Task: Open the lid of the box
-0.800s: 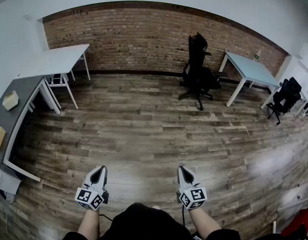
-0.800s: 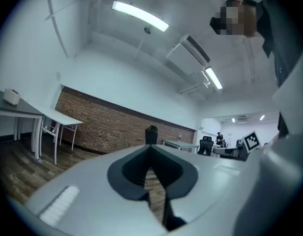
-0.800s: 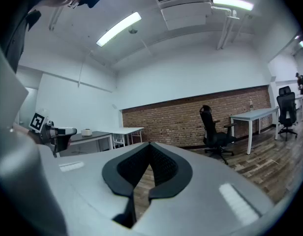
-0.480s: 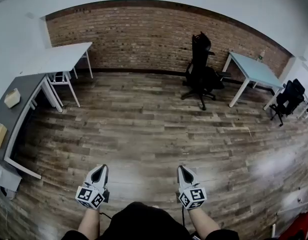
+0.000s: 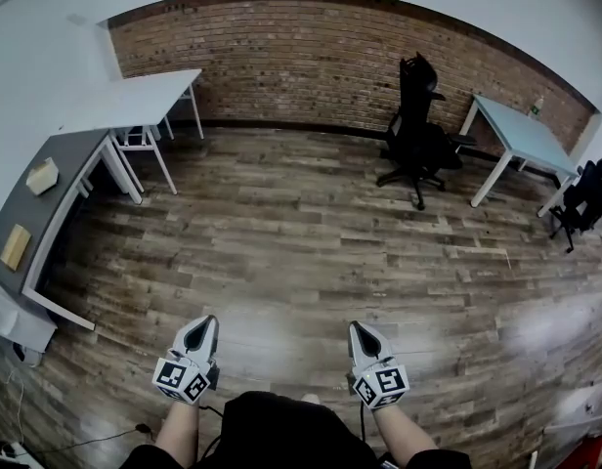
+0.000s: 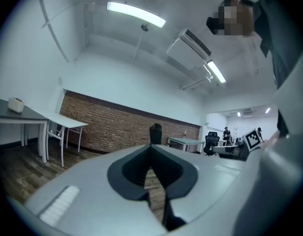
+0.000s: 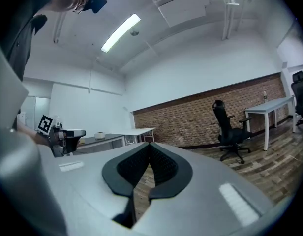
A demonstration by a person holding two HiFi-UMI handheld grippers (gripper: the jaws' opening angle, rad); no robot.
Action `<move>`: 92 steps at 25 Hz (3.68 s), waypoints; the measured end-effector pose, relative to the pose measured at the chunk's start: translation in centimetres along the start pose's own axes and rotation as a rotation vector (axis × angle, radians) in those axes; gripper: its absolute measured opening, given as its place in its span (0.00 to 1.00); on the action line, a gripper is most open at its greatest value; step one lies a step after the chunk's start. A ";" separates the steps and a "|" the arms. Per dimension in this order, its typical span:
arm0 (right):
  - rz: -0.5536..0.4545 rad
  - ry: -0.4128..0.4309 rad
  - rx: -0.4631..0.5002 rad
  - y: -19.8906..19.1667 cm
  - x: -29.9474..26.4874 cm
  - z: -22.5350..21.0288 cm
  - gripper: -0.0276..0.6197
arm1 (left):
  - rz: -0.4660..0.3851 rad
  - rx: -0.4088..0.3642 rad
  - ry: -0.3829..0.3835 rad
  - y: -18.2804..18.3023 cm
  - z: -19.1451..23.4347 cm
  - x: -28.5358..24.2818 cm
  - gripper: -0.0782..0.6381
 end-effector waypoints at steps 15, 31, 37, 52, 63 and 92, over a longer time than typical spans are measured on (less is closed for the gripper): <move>0.030 0.281 -0.003 -1.9 -15.1 10.1 0.05 | -0.098 -0.039 0.301 3.5 12.3 7.6 0.11; 0.109 0.657 -0.036 -6.4 -28.2 28.8 0.05 | -0.139 -0.084 0.644 6.9 22.3 21.6 0.11; 0.130 0.761 -0.044 -7.0 -30.9 33.5 0.05 | -0.159 -0.096 0.755 7.7 24.2 24.9 0.11; 0.176 0.970 -0.056 -9.9 -42.8 43.9 0.05 | -0.200 -0.144 0.986 9.9 32.6 28.4 0.11; 0.180 1.126 -0.086 -11.5 -52.1 51.7 0.05 | -0.236 -0.192 1.141 12.5 39.6 29.4 0.11; 0.210 1.227 -0.098 -14.7 -64.6 68.6 0.05 | -0.273 -0.232 1.267 17.0 55.4 35.5 0.11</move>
Point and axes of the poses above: the fingertips, and each gripper's own axes: x backward along the fingers, z to its left, y out of its top, the point moved 4 cm from there along x, backward along the fingers, and after that the axes turned 11 degrees about -z, right-handed, at the moved point
